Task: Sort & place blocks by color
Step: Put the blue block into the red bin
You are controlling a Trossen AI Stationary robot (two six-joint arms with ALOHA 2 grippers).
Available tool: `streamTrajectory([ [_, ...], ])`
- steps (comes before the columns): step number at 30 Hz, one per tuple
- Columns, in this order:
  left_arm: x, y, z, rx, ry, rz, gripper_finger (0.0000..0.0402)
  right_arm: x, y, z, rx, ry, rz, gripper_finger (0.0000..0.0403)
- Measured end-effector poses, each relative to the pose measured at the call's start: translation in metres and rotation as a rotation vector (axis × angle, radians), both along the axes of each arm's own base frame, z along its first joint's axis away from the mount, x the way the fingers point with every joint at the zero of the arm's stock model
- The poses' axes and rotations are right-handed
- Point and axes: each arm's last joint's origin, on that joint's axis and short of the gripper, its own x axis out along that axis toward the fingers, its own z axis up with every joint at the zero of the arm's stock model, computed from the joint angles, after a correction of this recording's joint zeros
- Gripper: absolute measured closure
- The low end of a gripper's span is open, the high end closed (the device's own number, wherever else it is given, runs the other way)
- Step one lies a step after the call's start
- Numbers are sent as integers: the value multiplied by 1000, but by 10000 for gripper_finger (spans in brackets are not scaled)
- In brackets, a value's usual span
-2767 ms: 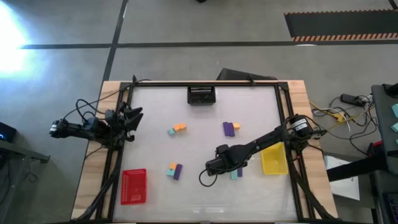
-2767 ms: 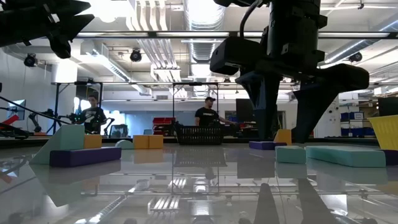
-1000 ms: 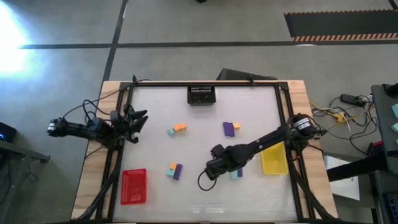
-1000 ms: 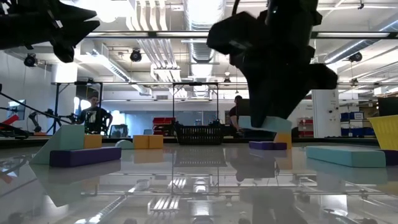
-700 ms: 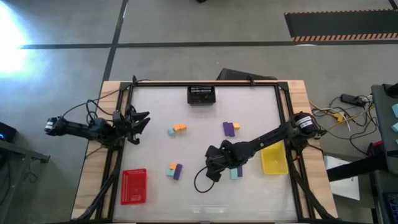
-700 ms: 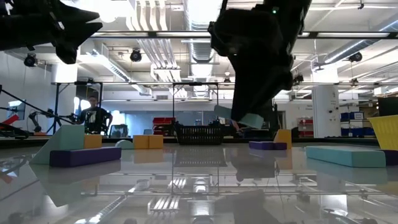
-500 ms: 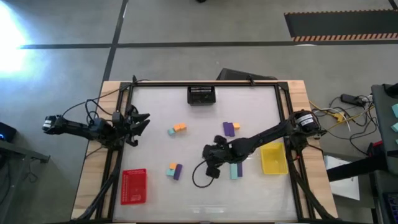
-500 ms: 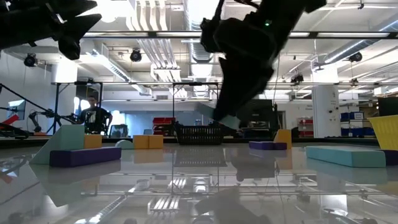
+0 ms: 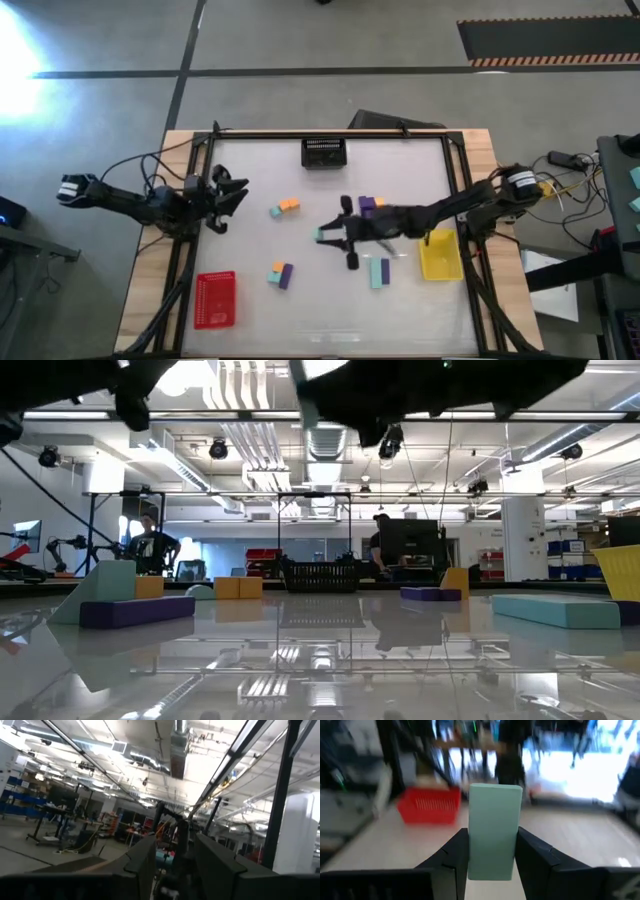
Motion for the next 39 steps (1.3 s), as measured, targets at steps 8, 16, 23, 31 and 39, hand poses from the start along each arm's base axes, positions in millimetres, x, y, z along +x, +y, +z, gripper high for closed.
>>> streamTrajectory([
  [8, 57, -26, 17, 6, 127, -87, 282, -15, -11, 30, -27, -210, 139, 287],
  [16, 102, -71, 27, 68, 217, -22, 282, -29, -6, 51, -51, -282, 318, 287],
  [23, 131, -96, 27, 112, 279, 83, 282, -40, -7, 64, -68, -318, 317, 287],
  [31, 143, -102, 21, 124, 302, 88, 282, -41, -7, 64, -90, -317, 316, 287],
  [39, 143, -99, 41, 183, 263, 130, 268, -40, -6, 63, -94, -303, 317, 286],
])
